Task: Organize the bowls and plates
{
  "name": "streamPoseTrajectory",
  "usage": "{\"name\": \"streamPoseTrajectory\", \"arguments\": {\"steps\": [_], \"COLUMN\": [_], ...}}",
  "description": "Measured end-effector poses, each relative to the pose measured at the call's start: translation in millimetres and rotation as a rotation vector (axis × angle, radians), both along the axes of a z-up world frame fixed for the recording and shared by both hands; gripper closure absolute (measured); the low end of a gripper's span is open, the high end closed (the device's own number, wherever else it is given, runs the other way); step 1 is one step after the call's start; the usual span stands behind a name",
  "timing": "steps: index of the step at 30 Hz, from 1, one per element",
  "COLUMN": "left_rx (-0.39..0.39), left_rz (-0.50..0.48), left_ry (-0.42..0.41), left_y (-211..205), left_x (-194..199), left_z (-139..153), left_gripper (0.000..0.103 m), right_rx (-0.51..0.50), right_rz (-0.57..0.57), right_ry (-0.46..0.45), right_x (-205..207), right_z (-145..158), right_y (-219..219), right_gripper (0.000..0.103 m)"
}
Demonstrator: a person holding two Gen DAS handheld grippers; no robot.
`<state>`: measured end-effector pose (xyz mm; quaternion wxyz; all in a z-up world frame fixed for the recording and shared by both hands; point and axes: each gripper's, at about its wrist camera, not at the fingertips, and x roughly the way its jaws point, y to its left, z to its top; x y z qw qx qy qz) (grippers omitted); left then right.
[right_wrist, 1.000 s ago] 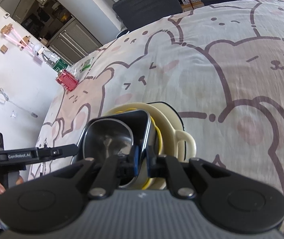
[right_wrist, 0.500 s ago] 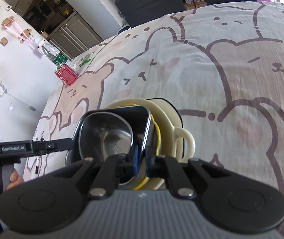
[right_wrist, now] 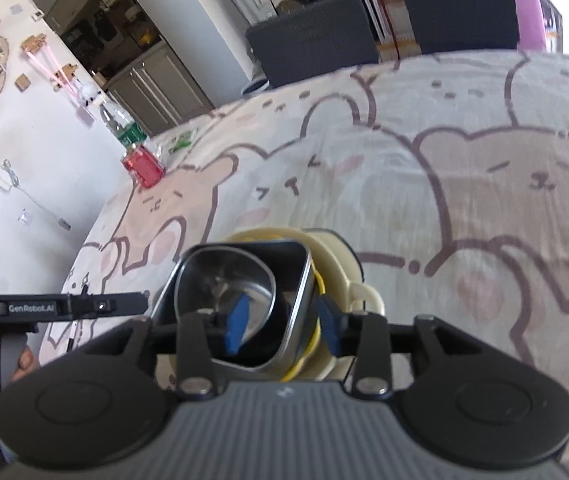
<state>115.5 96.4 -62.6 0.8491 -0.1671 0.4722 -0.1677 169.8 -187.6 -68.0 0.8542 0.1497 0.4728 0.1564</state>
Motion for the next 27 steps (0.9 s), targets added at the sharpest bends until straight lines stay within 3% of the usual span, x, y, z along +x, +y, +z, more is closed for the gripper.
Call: {"name": "streamPoseTrajectory", "arguments": {"steps": [1, 3, 5, 9, 17, 27], "left_rx": [0.012, 0.044, 0.073, 0.116, 0.2, 0.195], "left_rz": [0.006, 0.023, 0.038, 0.072, 0.082, 0.07], "left_ry": [-0.012, -0.054, -0.094, -0.153, -0.282, -0.436], "left_y": [0.3, -0.2, -1.0, -7.9, -24.7, -24.7], "left_x": [-3.9, -16.0, -28.9, -57.9, -113.8, -163.4], "left_z": [3.6, 14.1, 23.8, 38.2, 77.1, 83.1], "left_gripper": [0.047, 0.024, 0.015, 0.003, 0.0, 0.0], "right_rx": [-0.014, -0.045, -0.063, -0.107, -0.161, -0.181], "right_rz": [-0.005, -0.015, -0.026, -0.044, -0.095, -0.111], "right_ry": [-0.023, -0.065, -0.1, -0.149, -0.338, -0.477], "right_x": [-3.6, -12.0, -20.4, -41.0, -104.3, -168.5], "right_z": [4.7, 13.4, 19.3, 32.1, 68.3, 87.1], "right_y": [-1.6, -3.2, -5.8, -9.4, -14.7, -3.6], "right_gripper": [0.05, 0.041, 0.03, 0.022, 0.001, 0.0]}}
